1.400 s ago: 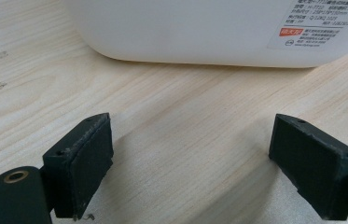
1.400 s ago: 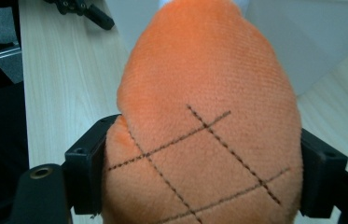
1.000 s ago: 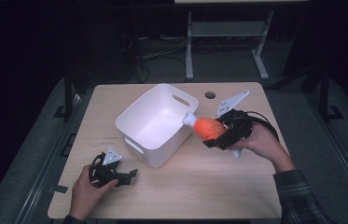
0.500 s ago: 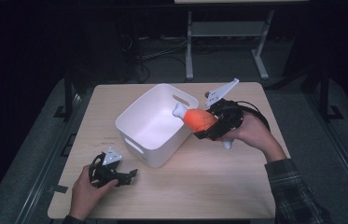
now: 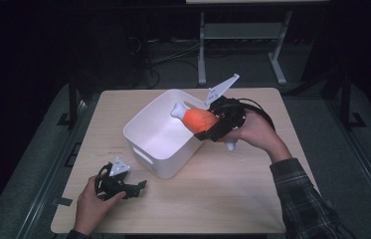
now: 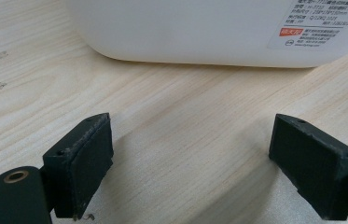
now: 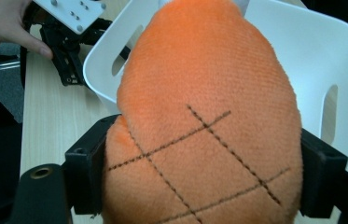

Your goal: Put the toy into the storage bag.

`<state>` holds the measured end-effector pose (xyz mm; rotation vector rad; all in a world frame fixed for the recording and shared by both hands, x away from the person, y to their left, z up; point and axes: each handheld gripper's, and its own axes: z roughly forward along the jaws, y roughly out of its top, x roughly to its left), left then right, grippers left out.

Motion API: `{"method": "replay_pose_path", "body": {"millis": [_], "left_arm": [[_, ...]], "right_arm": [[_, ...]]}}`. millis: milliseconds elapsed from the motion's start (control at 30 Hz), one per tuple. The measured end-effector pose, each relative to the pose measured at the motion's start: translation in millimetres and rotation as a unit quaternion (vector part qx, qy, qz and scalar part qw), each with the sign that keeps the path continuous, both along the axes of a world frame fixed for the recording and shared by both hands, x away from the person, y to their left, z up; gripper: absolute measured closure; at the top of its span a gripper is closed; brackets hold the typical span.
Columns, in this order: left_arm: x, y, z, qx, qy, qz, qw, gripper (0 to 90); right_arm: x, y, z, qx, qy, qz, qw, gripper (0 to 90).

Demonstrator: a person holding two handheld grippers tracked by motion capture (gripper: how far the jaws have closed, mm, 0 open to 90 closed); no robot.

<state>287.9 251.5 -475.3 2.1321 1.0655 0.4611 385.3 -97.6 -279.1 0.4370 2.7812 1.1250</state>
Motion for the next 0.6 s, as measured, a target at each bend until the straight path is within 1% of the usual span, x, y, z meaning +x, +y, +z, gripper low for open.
{"method": "replay_pose_path", "body": {"millis": [100,200,333,433,600], "left_arm": [[0.0,0.0,0.0,0.000,0.000,0.000,1.0000,12.6],[0.0,0.1,0.1,0.001,0.000,0.000,1.0000,12.7],[0.0,0.1,0.0,0.001,0.000,0.000,1.0000,12.6],[0.1,0.1,0.0,0.001,0.000,0.000,1.0000,12.6],[0.0,0.0,0.0,0.000,0.000,0.000,1.0000,12.7]], "right_arm": [[3.3,7.6,2.3,-0.002,-0.005,0.010,0.9999,21.1],[5.6,15.1,4.1,-0.006,-0.004,0.014,0.9999,21.1],[9.4,25.0,5.3,-0.004,-0.003,0.020,0.9998,21.1],[13.3,33.6,4.0,-0.007,-0.004,0.028,0.9996,21.1],[19.9,49.0,0.2,-0.012,0.003,0.040,0.9991,21.1]]}}
